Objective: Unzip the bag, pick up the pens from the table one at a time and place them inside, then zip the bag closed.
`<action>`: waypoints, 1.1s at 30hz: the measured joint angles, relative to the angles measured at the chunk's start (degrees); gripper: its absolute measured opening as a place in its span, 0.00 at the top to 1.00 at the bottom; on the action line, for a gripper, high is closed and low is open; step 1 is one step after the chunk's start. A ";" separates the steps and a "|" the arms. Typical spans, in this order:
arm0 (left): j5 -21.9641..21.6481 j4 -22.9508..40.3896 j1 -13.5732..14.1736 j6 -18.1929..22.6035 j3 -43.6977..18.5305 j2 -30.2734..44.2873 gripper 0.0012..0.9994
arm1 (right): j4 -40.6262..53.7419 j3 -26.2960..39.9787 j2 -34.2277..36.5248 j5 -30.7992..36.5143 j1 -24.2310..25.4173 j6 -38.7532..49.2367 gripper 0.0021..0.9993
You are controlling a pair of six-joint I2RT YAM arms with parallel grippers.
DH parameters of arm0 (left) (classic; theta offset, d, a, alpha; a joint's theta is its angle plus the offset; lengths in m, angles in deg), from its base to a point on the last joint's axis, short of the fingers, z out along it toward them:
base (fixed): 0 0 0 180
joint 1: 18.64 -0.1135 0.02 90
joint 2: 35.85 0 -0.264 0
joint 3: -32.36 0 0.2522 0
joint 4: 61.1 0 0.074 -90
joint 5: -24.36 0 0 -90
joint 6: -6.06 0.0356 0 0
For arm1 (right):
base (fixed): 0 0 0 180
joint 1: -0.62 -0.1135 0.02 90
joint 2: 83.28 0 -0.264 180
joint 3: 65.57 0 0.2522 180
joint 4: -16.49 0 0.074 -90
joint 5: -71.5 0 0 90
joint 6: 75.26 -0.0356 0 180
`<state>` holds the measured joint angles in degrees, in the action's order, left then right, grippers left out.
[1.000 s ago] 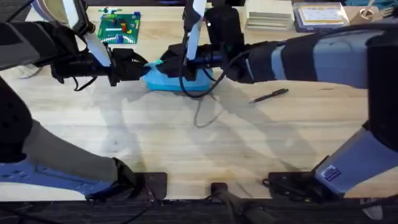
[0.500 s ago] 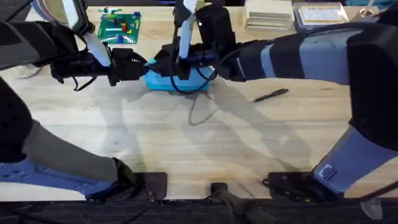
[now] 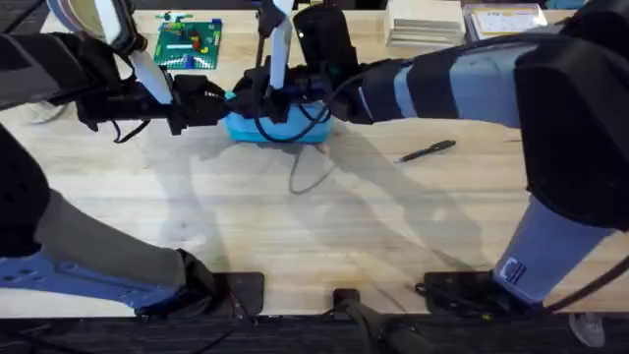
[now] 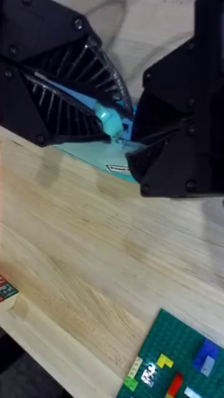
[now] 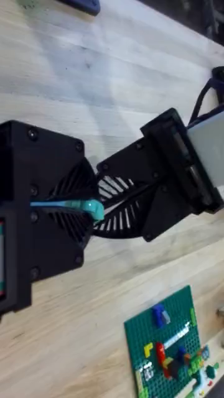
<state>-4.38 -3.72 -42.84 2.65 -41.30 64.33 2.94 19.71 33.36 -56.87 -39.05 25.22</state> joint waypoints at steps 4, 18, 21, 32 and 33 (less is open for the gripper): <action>0.02 -0.23 -0.22 0.02 -0.26 0.00 0.96 | 0.56 1.24 0.39 0.04 -0.07 -0.39 0.97; 0.36 0.36 -0.38 0.02 -0.26 0.00 0.96 | 0.70 2.31 0.77 -3.67 -0.18 -1.74 0.97; 0.59 0.47 -0.38 0.02 -0.26 -0.02 0.96 | 0.83 2.46 0.75 -4.18 -0.03 -1.74 0.97; 0.68 0.49 -0.25 0.02 -0.26 -0.02 0.96 | 5.14 3.73 0.76 -6.75 1.39 -1.71 0.97; 0.66 0.47 -0.20 0.02 -0.26 -0.01 0.96 | 5.64 3.89 0.77 -7.11 1.62 -1.71 0.97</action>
<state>-3.72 -3.25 -43.05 2.67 -41.56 64.32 8.59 23.60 34.13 -63.98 -37.43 23.50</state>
